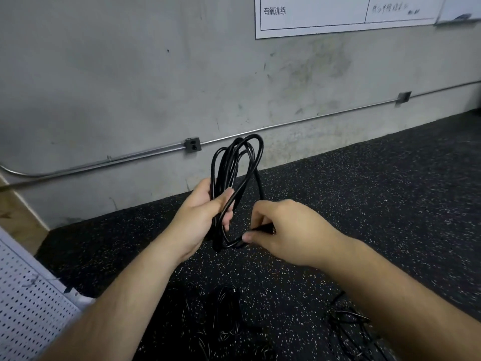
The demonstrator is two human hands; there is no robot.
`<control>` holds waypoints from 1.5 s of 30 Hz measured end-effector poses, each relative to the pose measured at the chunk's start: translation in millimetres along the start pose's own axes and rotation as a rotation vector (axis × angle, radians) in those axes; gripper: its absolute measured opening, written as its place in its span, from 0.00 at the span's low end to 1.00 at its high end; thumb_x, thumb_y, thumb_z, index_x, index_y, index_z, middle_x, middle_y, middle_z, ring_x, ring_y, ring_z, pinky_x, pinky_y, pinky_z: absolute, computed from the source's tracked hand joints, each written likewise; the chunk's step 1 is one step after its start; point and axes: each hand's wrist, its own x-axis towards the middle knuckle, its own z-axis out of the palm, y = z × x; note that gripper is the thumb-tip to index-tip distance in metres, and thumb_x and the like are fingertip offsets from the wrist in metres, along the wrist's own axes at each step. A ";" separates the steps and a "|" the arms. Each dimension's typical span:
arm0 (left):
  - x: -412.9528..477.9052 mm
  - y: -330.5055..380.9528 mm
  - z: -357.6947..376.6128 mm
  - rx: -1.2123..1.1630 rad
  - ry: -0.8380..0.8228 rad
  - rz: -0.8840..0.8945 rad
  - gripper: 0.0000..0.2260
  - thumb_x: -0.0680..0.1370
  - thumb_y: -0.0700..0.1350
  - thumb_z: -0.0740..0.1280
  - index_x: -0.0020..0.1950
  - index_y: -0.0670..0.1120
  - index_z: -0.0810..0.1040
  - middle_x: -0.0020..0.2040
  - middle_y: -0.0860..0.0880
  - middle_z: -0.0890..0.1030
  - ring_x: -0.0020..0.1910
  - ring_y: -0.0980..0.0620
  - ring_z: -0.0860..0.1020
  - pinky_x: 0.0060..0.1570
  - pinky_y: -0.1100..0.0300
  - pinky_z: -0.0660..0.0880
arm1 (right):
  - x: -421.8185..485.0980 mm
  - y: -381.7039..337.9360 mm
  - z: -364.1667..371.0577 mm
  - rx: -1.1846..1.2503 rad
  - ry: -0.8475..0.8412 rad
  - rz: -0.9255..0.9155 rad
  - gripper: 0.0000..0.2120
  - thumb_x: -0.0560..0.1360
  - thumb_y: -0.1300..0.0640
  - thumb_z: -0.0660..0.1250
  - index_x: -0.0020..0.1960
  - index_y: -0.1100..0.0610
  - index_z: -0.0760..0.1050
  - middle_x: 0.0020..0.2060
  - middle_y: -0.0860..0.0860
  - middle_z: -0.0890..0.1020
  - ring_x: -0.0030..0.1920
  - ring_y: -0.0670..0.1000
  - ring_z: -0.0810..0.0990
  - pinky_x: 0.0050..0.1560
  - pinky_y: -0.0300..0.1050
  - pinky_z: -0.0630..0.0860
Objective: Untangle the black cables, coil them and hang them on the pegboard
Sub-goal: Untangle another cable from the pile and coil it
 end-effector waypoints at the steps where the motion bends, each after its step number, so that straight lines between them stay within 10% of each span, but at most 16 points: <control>1: 0.7 -0.8 1.6 0.004 0.015 0.011 0.07 0.82 0.41 0.66 0.60 0.44 0.74 0.36 0.51 0.75 0.31 0.55 0.72 0.35 0.58 0.73 | 0.0 2.5 -2.2 0.007 -0.003 0.008 0.12 0.76 0.39 0.70 0.47 0.47 0.74 0.40 0.44 0.82 0.40 0.46 0.80 0.40 0.49 0.79; 7: 8.4 0.5 -3.3 -0.113 0.191 -0.006 0.03 0.83 0.38 0.65 0.55 0.45 0.74 0.37 0.51 0.74 0.31 0.55 0.70 0.32 0.59 0.70 | -0.8 33.6 -0.6 -0.012 -0.036 0.203 0.10 0.83 0.48 0.63 0.47 0.51 0.68 0.34 0.47 0.76 0.30 0.47 0.71 0.29 0.43 0.64; 15: 7.4 -3.3 7.7 -0.320 0.212 -0.060 0.05 0.83 0.38 0.65 0.57 0.42 0.71 0.40 0.47 0.76 0.41 0.44 0.85 0.39 0.54 0.83 | 6.1 28.7 24.9 -0.221 -0.251 0.308 0.10 0.84 0.49 0.60 0.53 0.54 0.75 0.48 0.52 0.81 0.49 0.57 0.81 0.43 0.47 0.74; 25: -0.2 -14.0 17.0 0.333 0.059 -0.003 0.10 0.84 0.44 0.65 0.63 0.53 0.70 0.55 0.53 0.83 0.53 0.55 0.84 0.61 0.49 0.78 | 1.7 0.5 -9.6 -0.288 0.031 0.016 0.19 0.78 0.32 0.60 0.47 0.48 0.75 0.36 0.43 0.76 0.37 0.46 0.75 0.36 0.43 0.70; 33: -8.3 -2.6 24.4 -0.031 -0.206 -0.154 0.11 0.80 0.50 0.67 0.53 0.43 0.74 0.38 0.44 0.77 0.24 0.54 0.65 0.25 0.61 0.65 | -0.6 18.7 -41.9 -0.128 0.267 0.124 0.23 0.68 0.28 0.68 0.45 0.47 0.73 0.35 0.42 0.77 0.34 0.41 0.74 0.31 0.40 0.66; 40: 1.4 10.3 -4.6 -0.205 -0.144 -0.148 0.09 0.72 0.38 0.72 0.36 0.50 0.79 0.31 0.50 0.67 0.23 0.57 0.61 0.23 0.63 0.57 | -6.4 71.9 -58.1 0.143 0.272 0.107 0.09 0.79 0.44 0.65 0.50 0.50 0.73 0.37 0.45 0.78 0.35 0.35 0.75 0.33 0.30 0.71; 45: 3.6 13.1 -4.1 -0.322 -0.021 -0.046 0.09 0.73 0.35 0.71 0.40 0.45 0.72 0.31 0.51 0.64 0.21 0.59 0.61 0.20 0.65 0.60 | -2.5 98.5 -19.4 0.314 0.173 0.253 0.12 0.83 0.45 0.56 0.49 0.51 0.72 0.41 0.54 0.82 0.41 0.53 0.80 0.40 0.48 0.78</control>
